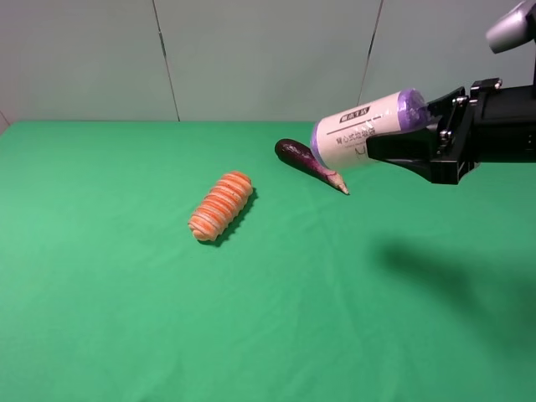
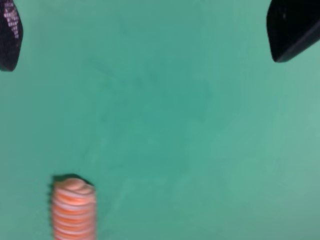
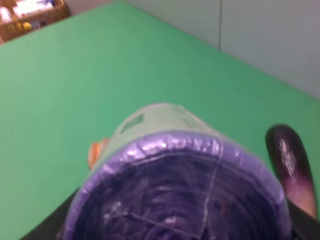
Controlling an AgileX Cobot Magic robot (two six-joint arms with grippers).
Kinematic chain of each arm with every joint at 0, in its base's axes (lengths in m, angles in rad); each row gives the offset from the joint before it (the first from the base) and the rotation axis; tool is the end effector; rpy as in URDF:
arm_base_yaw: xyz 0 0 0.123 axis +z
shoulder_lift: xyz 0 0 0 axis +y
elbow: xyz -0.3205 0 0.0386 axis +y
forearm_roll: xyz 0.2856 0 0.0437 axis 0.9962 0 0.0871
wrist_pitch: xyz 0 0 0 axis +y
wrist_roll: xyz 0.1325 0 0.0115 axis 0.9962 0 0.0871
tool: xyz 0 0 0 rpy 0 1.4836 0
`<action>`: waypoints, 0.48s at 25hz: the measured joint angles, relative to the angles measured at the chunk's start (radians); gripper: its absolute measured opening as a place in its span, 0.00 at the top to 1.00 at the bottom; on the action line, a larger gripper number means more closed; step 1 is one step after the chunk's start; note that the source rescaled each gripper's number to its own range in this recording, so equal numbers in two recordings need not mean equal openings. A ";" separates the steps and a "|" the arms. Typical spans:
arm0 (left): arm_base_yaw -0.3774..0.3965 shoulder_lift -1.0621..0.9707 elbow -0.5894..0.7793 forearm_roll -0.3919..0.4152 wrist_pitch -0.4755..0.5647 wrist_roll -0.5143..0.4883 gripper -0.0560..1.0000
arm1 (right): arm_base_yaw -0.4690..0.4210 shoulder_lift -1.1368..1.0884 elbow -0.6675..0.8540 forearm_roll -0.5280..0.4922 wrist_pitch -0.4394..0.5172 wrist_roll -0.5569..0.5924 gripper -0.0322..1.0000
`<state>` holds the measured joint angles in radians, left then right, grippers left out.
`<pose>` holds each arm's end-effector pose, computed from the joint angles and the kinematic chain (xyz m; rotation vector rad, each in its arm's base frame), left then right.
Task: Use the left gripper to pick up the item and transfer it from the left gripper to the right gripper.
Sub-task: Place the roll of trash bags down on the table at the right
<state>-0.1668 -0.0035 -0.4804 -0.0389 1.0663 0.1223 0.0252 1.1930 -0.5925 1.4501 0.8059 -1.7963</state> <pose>0.0276 -0.0092 0.2688 0.2992 2.0444 -0.0742 0.2500 0.1016 0.2545 -0.8425 1.8802 0.6469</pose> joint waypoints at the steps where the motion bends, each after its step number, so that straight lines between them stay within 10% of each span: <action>1: 0.030 0.000 0.000 0.000 0.000 0.000 0.05 | 0.000 0.000 0.000 -0.020 -0.016 0.024 0.97; 12: 0.181 0.000 0.000 0.000 0.000 0.000 0.05 | 0.000 0.001 -0.011 -0.378 -0.194 0.452 0.97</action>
<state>0.0144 -0.0035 -0.4804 -0.0389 1.0663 0.1223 0.0252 1.1939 -0.6031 1.0723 0.6116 -1.3444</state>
